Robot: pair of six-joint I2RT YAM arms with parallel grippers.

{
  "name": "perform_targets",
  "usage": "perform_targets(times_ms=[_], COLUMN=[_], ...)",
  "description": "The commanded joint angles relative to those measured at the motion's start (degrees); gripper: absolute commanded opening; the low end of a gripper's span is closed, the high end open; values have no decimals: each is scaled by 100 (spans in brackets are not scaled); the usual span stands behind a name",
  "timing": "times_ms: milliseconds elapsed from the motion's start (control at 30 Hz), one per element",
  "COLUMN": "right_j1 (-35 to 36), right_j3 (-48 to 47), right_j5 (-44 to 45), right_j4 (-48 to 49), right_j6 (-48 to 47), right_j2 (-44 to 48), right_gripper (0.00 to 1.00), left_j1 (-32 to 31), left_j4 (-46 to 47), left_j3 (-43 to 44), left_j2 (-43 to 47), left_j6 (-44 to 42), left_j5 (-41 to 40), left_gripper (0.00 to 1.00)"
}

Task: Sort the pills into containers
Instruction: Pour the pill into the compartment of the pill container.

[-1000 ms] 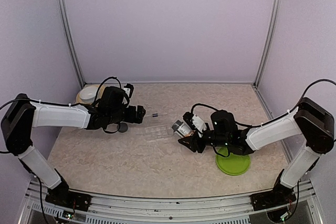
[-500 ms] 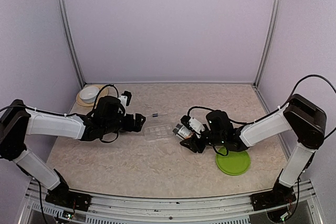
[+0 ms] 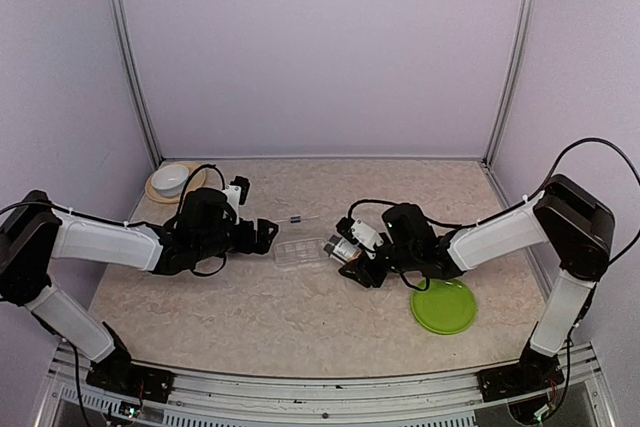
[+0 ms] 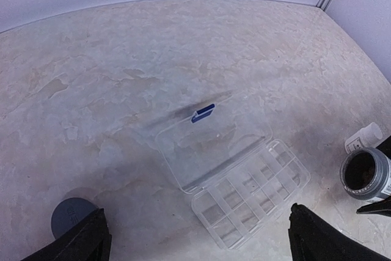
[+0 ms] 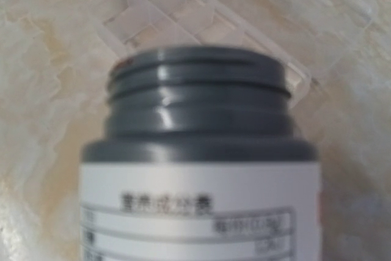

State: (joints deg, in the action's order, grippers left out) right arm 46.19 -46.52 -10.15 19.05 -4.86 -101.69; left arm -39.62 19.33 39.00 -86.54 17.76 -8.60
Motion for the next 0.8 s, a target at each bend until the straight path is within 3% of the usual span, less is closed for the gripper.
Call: perform_targets(times_ms=[0,767], right_j1=[-67,-77], right_j3=[-220,-1084], right_j5=[-122,-18], right_j4=[-289,-1679], right_j6=[32,108], right_j2=[-176,-418], right_gripper=[0,0], left_j1=[-29,-20], left_j4=[170,180], left_j3=[-103,-139], left_j2=[140,175], left_j6=[17,0], left_j5=[-45,-63], left_gripper=[99,99])
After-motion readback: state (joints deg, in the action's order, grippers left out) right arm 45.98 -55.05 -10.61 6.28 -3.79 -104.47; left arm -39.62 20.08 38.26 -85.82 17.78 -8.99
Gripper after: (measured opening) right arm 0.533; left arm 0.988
